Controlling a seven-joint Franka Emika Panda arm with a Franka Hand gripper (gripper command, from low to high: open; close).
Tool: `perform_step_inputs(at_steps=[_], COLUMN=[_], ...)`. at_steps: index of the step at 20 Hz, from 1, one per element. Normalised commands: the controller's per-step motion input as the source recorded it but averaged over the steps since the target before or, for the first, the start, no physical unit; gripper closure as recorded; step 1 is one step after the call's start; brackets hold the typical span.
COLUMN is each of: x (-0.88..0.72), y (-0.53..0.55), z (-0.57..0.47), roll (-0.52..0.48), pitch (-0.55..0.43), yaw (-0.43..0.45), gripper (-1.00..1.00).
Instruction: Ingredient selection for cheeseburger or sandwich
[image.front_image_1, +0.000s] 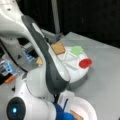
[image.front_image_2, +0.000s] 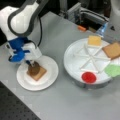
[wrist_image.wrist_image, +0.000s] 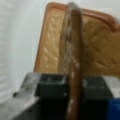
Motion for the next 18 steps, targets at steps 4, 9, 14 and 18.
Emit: perform_step_inputs(at_steps=[4,9,14,18], x=[0.05,0.05,0.05,0.03], y=[-0.2,-0.21,-0.23,-0.23], z=[-0.01,-0.02,-0.04,-0.04], roll=[0.097,0.087,0.088,0.094], pitch=[0.006,-0.006,-0.02,-0.014], yaw=[0.167,0.18,0.211,0.222], gripper=[-1.0,-1.0,-1.0,-1.0])
